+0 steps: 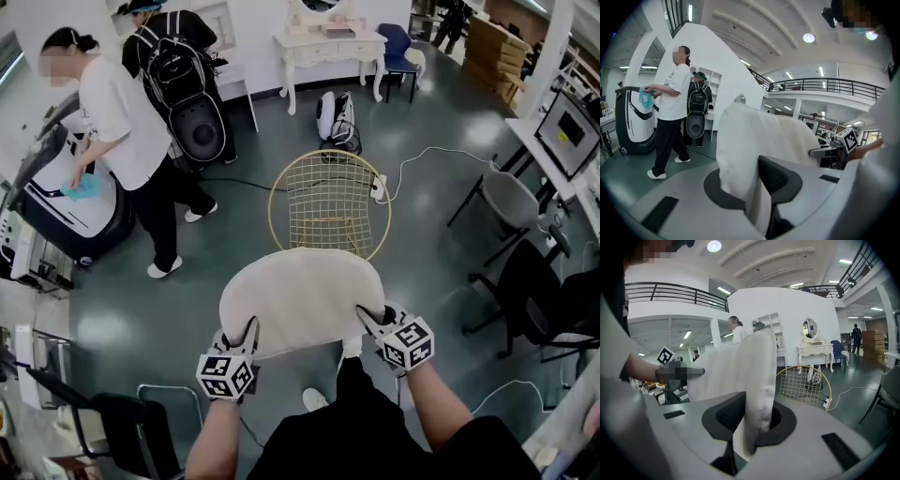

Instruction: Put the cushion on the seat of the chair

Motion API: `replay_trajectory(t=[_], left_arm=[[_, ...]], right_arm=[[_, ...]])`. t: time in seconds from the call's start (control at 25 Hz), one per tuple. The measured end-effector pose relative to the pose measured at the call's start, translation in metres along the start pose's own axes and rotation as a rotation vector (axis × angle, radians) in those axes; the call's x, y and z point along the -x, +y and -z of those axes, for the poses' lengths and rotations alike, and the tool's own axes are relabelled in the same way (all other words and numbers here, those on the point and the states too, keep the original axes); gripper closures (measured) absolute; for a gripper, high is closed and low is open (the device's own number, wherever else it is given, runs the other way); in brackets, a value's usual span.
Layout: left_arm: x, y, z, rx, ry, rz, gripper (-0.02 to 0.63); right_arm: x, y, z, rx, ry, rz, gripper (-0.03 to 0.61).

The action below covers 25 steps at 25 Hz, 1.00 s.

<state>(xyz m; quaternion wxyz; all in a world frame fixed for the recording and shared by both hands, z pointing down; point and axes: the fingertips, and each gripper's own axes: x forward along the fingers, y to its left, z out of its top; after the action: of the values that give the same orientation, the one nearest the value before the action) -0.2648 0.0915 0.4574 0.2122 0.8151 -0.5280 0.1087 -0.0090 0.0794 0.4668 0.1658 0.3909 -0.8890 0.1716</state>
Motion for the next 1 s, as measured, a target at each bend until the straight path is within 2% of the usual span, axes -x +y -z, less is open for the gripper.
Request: replay_trajectory(t=[0.64, 1.0], left_arm=[[-0.167, 0.001, -0.036, 0.045, 0.075, -0.023, 0.511], [-0.251, -0.009, -0.044, 0.042, 0.137, -0.021, 0.506]], right_arm=[[-0.075, -0.16, -0.024, -0.066, 0.062, -0.028, 0.508], [-0.097, -0.237, -0.018, -0.121, 0.099, -0.031, 0.508]])
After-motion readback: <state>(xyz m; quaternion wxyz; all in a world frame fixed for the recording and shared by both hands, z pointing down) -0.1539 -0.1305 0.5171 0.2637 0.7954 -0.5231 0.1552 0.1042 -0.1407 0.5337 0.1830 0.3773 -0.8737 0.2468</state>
